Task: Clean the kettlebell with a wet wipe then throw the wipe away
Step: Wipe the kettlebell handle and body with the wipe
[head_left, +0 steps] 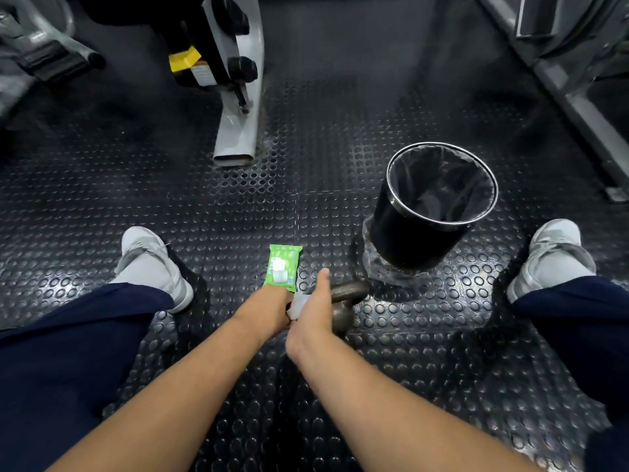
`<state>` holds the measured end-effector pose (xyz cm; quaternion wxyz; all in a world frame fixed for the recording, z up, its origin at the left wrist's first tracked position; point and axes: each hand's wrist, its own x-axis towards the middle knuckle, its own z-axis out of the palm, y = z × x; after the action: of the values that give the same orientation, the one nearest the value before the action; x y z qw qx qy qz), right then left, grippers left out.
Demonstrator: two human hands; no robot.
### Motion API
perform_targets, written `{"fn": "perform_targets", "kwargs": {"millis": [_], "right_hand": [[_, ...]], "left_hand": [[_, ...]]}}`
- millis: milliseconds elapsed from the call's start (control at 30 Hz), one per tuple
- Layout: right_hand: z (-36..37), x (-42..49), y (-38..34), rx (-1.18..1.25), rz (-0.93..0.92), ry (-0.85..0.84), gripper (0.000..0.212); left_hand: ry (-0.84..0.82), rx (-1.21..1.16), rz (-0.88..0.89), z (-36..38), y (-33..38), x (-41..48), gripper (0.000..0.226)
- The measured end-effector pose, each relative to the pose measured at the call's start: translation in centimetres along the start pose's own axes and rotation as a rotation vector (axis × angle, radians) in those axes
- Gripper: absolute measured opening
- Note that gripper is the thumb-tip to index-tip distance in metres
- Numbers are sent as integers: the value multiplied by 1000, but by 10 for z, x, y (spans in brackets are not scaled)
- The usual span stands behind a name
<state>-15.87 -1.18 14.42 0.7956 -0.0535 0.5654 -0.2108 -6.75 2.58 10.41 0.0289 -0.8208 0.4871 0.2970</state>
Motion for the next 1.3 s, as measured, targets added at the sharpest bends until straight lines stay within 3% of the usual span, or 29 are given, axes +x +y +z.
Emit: {"fn": "perform_targets", "kwargs": {"millis": [100,233,333,500,633,833,967,1033,1133,1233,1300], "right_hand": [[-5,-3,-28,90,109,-2,76],[-20,2,-68,197,70,61,88],[-23,11,-57,163,8,111,88],[-15,2,-24,22,24,-7,74],[-24,-7,-36,66,49,-29,68],[-20,-7,-37,58,10,38,83],[-8,-13,-9,-10,27,-57,68],[-10,-17,-12,-10,45,-64,65],[-19,-13,-39,126,74,-27,78],[-26,-8,-61,204,36,38,91],[-26,-8,-60,196,1,52,87]], "left_hand": [[-9,-14,-5,1,-1,0,12],[-42,-47,-14,2,-1,2,14],[-49,-51,-29,0,1,1,17],[-9,-5,-4,-1,3,-2,15],[-7,16,3,-2,6,-5,11],[-18,16,-23,-4,8,-6,4],[21,18,-50,-1,10,-8,25],[7,16,-60,0,8,-7,26],[6,10,-26,-2,7,-7,4],[-12,-9,-25,0,5,-4,15],[-19,-10,-30,-1,5,-5,16]]}}
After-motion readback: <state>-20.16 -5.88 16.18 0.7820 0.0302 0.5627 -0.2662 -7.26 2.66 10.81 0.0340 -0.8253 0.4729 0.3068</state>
